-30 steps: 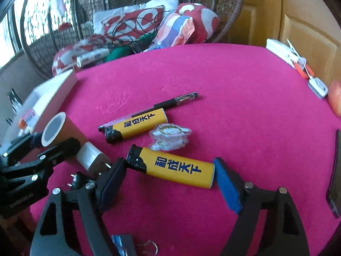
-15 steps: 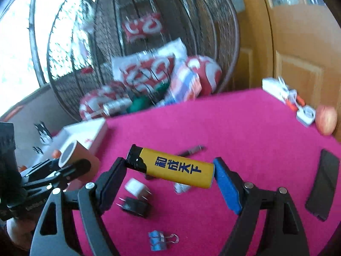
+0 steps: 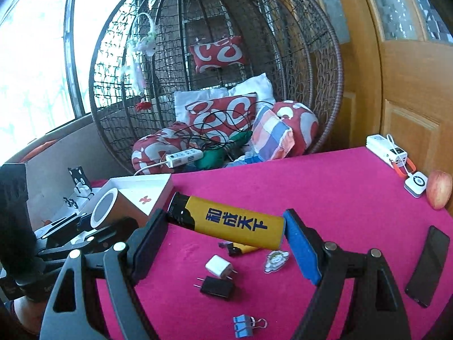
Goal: Organize rigid objects
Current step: 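Carry the tape roll and yellow lighter to the tray and release them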
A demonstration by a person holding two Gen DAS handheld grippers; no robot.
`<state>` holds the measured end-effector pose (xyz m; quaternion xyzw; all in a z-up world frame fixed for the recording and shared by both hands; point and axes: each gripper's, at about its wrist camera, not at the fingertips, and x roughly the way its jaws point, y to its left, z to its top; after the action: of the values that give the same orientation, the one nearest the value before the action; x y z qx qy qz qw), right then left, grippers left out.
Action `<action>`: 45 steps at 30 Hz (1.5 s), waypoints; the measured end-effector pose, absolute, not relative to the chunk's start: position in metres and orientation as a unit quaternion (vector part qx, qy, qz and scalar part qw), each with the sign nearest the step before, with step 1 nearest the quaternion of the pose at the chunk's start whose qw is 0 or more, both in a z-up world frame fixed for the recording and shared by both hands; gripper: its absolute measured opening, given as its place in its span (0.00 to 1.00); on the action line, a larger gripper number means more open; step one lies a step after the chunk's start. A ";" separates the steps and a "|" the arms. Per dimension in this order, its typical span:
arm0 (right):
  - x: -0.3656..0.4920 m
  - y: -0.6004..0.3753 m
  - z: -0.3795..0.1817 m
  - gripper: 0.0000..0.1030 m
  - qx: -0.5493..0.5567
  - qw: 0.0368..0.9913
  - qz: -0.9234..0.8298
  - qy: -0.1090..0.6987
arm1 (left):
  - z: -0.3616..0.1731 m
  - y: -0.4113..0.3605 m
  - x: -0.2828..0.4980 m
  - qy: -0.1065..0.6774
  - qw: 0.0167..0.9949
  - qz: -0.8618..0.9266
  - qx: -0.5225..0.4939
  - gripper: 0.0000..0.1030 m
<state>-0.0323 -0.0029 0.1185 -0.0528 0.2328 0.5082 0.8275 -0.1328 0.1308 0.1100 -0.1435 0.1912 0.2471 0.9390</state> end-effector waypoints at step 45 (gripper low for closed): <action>-0.099 0.143 0.134 0.80 -0.137 0.762 0.595 0.218 | 0.104 0.232 -0.256 0.131 0.888 0.387 -0.209 0.51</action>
<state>-0.0988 0.1428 0.1339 -0.1372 0.2181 0.5947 0.7615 -0.2559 0.2321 0.1043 -0.2086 0.1310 0.3873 0.8884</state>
